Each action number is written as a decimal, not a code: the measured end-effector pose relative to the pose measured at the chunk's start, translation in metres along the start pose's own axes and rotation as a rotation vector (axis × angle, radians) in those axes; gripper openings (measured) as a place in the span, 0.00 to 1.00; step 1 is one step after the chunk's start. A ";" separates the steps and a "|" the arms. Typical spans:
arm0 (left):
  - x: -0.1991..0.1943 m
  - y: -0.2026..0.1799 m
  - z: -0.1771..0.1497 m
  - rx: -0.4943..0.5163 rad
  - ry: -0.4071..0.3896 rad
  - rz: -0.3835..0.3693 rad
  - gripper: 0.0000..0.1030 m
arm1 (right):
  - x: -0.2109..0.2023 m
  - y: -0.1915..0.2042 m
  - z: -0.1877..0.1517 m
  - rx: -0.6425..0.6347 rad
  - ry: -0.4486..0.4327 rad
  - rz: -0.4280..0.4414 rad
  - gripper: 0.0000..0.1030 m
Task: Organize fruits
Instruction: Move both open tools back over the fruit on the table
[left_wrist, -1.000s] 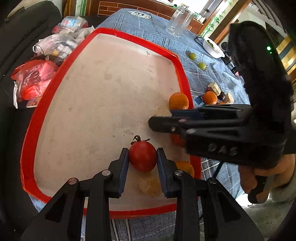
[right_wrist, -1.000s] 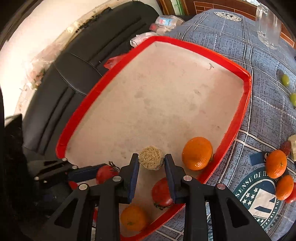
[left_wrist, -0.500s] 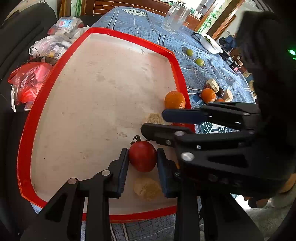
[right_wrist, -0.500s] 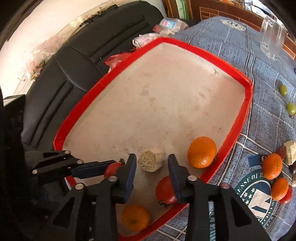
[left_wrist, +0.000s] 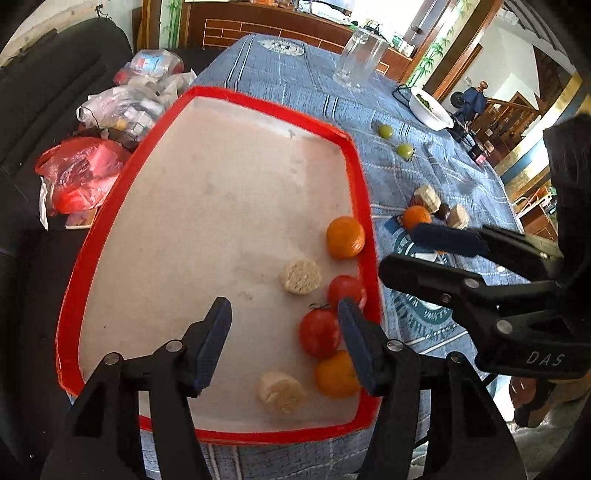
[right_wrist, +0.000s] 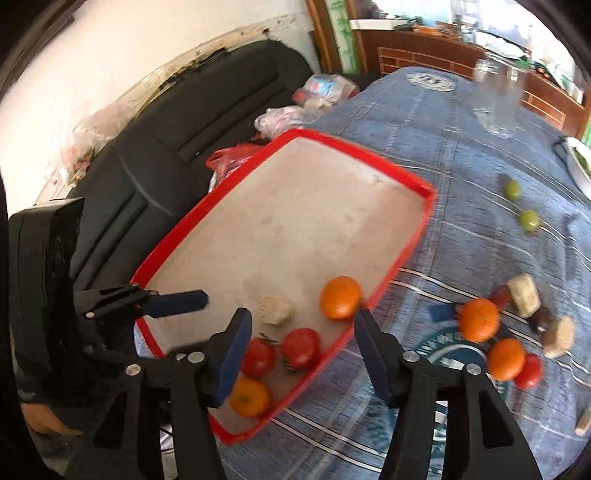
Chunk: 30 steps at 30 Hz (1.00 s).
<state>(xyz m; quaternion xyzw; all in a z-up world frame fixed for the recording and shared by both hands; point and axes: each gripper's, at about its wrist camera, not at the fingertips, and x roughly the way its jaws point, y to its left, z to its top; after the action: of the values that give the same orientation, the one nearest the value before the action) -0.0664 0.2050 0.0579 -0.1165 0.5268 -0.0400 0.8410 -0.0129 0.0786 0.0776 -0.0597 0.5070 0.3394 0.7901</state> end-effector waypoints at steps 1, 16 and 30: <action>0.000 -0.002 0.001 0.003 -0.003 -0.001 0.58 | -0.003 -0.006 -0.001 0.013 -0.004 -0.007 0.59; -0.001 -0.067 0.015 0.073 -0.055 -0.032 0.70 | -0.058 -0.098 -0.038 0.219 -0.076 -0.125 0.69; 0.014 -0.121 0.020 0.167 -0.042 -0.044 0.70 | -0.089 -0.161 -0.073 0.360 -0.121 -0.183 0.69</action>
<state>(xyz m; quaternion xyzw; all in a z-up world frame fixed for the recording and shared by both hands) -0.0354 0.0877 0.0829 -0.0582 0.5011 -0.1000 0.8576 0.0050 -0.1188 0.0775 0.0572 0.5038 0.1731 0.8443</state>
